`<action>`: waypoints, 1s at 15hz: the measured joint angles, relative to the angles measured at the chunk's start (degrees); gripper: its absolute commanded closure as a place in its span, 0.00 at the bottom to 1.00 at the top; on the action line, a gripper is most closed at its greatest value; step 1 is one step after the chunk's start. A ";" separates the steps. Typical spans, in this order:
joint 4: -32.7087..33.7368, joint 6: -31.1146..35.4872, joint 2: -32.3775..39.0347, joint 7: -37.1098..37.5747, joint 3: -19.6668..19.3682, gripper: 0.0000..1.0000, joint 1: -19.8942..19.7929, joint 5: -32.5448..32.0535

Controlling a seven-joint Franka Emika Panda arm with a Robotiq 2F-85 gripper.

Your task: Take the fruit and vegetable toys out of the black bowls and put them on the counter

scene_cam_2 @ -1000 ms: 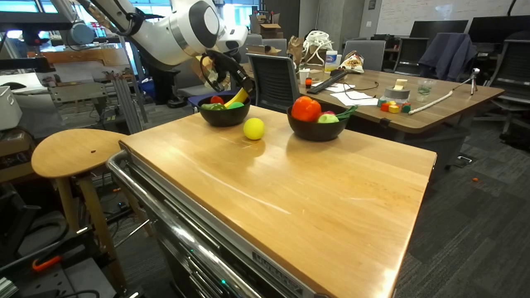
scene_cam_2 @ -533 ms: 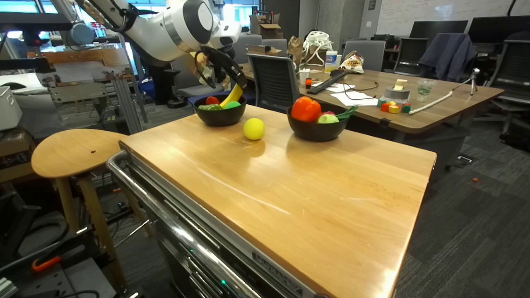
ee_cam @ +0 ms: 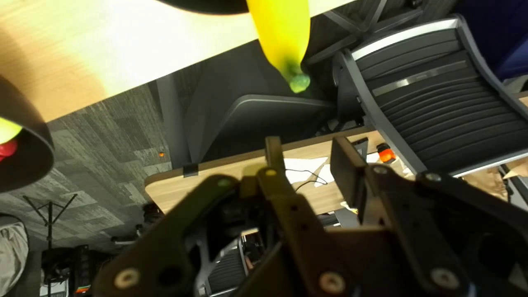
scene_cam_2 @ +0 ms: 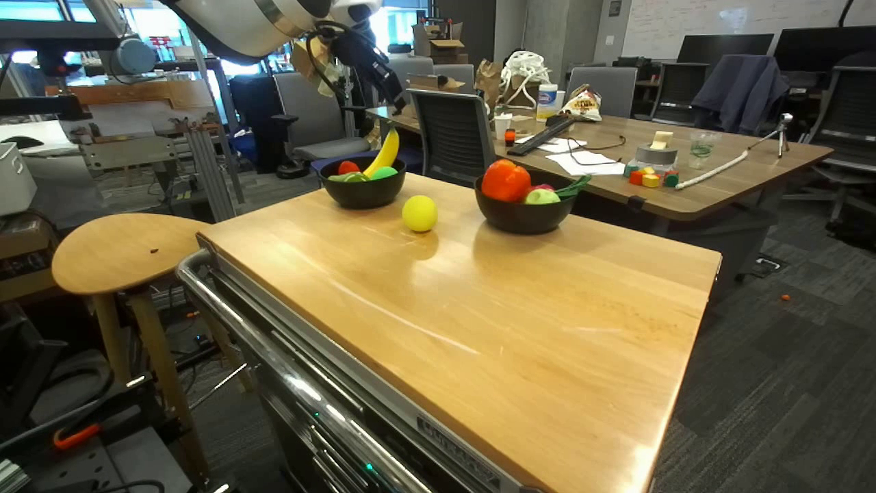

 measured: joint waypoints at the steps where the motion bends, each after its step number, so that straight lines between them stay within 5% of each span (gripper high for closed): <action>1: -0.23 -0.70 -0.77 0.01 -0.33 0.43 0.00 -0.57; 2: -0.34 -2.24 -1.39 0.03 -0.72 0.43 -0.01 -0.98; 8: -0.78 -17.15 -1.98 -1.80 1.35 0.01 -1.71 0.80; 13: -2.23 -20.80 -1.13 -3.51 5.21 0.02 -3.22 3.40; 15: -2.79 -18.99 -0.63 -3.51 5.82 0.14 -3.23 3.40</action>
